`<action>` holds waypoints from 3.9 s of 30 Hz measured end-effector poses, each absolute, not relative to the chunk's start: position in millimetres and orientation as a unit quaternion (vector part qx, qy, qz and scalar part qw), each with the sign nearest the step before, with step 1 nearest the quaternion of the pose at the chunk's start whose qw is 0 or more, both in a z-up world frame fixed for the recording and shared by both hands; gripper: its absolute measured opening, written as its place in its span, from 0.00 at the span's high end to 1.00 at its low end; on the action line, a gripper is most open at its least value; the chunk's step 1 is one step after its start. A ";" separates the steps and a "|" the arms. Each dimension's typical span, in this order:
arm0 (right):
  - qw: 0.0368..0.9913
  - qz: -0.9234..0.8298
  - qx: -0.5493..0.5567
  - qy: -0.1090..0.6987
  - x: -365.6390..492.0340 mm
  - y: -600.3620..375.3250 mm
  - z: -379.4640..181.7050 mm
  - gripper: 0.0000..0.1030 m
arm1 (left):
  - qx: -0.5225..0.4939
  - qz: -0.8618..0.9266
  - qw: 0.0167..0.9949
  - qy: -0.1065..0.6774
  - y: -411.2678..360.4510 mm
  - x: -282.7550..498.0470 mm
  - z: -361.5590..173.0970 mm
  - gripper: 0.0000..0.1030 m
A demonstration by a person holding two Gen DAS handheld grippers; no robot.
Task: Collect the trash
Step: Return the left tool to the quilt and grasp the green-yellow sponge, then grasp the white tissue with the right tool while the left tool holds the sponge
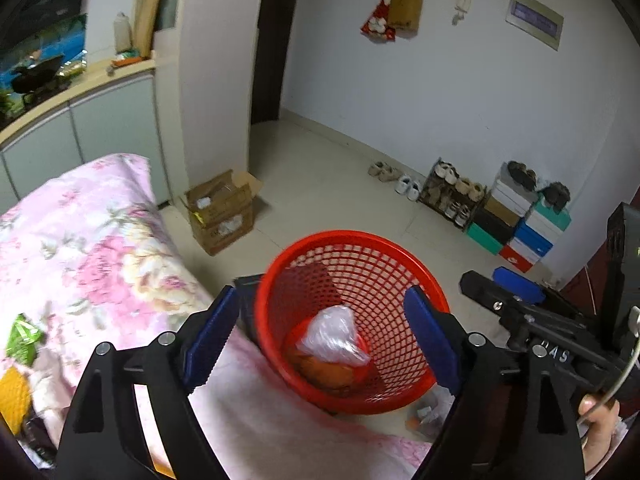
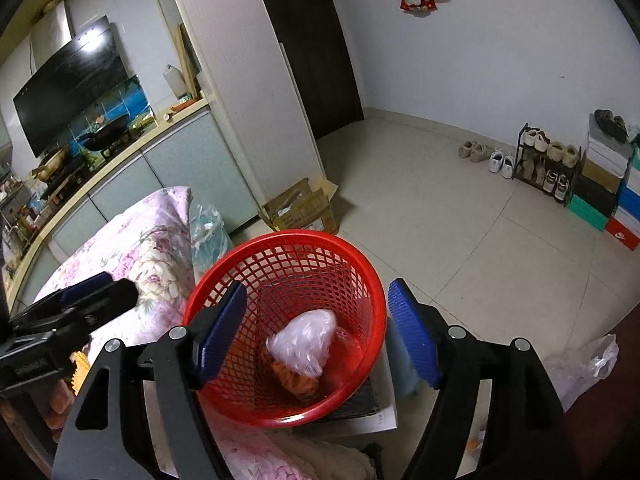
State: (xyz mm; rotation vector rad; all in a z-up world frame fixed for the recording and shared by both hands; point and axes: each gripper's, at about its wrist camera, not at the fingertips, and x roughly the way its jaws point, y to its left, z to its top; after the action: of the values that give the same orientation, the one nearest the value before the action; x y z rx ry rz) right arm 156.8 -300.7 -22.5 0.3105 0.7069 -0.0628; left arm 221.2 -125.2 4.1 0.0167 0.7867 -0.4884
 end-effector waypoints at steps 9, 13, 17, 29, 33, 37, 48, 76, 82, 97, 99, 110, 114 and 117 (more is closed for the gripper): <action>0.942 -0.017 0.142 0.303 134.5 -281.4 6.3 0.26 | 0.001 -0.184 0.920 0.347 -65.7 183.1 31.3 0.20; 0.946 0.010 0.143 0.291 127.6 -263.1 13.1 0.24 | -0.008 -0.148 0.928 0.342 -31.0 169.3 33.8 0.20; 0.945 0.042 0.136 0.296 127.4 -236.9 8.0 0.21 | -0.011 -0.097 0.936 0.339 6.4 157.8 31.4 0.19; 0.930 0.126 0.103 0.329 141.9 -164.4 1.2 0.21 | -0.109 0.086 0.931 0.336 171.0 127.3 28.7 0.19; 0.925 0.141 0.093 0.342 146.2 -145.3 -1.9 0.21 | -0.136 0.149 0.923 0.327 217.5 113.9 26.4 0.19; 0.921 0.147 0.085 0.351 147.7 -135.1 -3.9 0.21 | -0.135 0.198 0.917 0.317 252.2 109.0 24.3 0.19; 0.915 0.138 0.080 0.371 159.5 -120.9 -12.1 0.21 | -0.156 0.253 0.891 0.344 343.4 139.1 -15.8 0.19; 0.904 0.146 0.081 0.395 161.8 -105.8 -26.7 0.21 | -0.125 0.213 0.896 0.370 348.9 170.3 -38.3 0.57; 0.899 0.164 0.077 0.398 155.8 -98.7 -31.0 0.21 | -0.105 0.211 0.910 0.340 324.0 147.0 -11.6 0.57; 0.885 0.222 0.057 0.404 135.8 -79.4 -34.6 0.21 | -0.106 0.189 0.927 0.305 264.6 80.2 15.6 0.57; 0.885 0.236 0.048 0.399 132.9 -70.0 -30.8 0.21 | -0.105 0.189 0.927 0.307 259.0 74.5 12.4 0.57; 0.869 0.333 -0.014 0.365 127.8 17.3 -3.5 0.21 | -0.113 0.191 0.921 0.321 257.5 52.8 -5.2 0.57; 0.857 0.370 -0.041 0.356 125.4 55.1 -0.2 0.21 | -0.121 0.196 0.920 0.317 265.3 45.3 -5.5 0.57; 0.846 0.386 -0.065 0.361 127.9 80.9 -8.3 0.21 | -0.127 0.197 0.920 0.313 270.2 41.2 -4.4 0.57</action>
State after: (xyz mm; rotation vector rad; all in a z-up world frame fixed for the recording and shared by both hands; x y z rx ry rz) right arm 127.9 80.9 -8.3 -0.1371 0.7623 0.8143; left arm 41.2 270.2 -4.4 -0.2609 0.6434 0.4053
